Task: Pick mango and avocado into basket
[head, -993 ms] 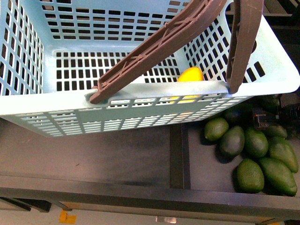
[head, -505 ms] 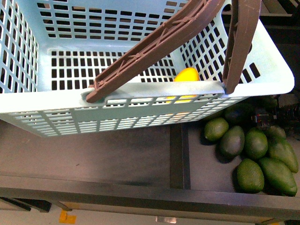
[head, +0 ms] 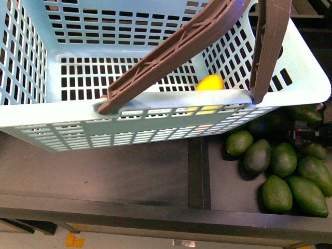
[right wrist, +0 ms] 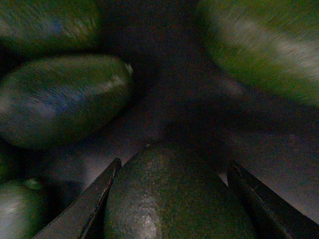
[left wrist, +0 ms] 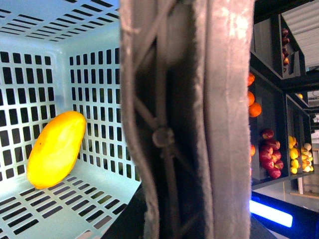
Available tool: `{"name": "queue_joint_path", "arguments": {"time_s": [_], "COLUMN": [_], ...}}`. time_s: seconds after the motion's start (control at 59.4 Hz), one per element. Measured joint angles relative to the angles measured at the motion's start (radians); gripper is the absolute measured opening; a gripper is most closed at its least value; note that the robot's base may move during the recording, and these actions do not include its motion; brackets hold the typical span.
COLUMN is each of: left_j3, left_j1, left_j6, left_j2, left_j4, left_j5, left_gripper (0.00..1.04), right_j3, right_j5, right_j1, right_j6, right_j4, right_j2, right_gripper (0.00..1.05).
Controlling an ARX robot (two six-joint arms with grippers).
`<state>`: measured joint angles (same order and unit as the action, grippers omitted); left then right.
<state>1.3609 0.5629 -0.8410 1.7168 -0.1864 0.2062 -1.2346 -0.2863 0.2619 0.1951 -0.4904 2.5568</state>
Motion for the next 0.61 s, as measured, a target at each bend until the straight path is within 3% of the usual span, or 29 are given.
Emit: {"name": "queue_joint_path", "arguments": {"time_s": [0.286, 0.455, 0.606], "left_j3": [0.0, 0.0, 0.0], "left_j1": [0.0, 0.0, 0.0], "left_j6": [0.0, 0.0, 0.0], "left_j2": [0.0, 0.0, 0.0], "left_j4": [0.0, 0.0, 0.0], "left_j5": [0.0, 0.0, 0.0], "left_gripper": [0.13, 0.13, 0.13], "right_j3": [0.373, 0.581, 0.645], "right_j5": [-0.02, 0.021, 0.097], "right_j1": [0.069, 0.068, 0.004], "right_j6": [-0.111, -0.16, -0.219], "right_j4": [-0.236, -0.217, -0.199], "right_j2": [-0.428, -0.743, -0.999], "right_gripper": [0.56, 0.56, 0.56]}}
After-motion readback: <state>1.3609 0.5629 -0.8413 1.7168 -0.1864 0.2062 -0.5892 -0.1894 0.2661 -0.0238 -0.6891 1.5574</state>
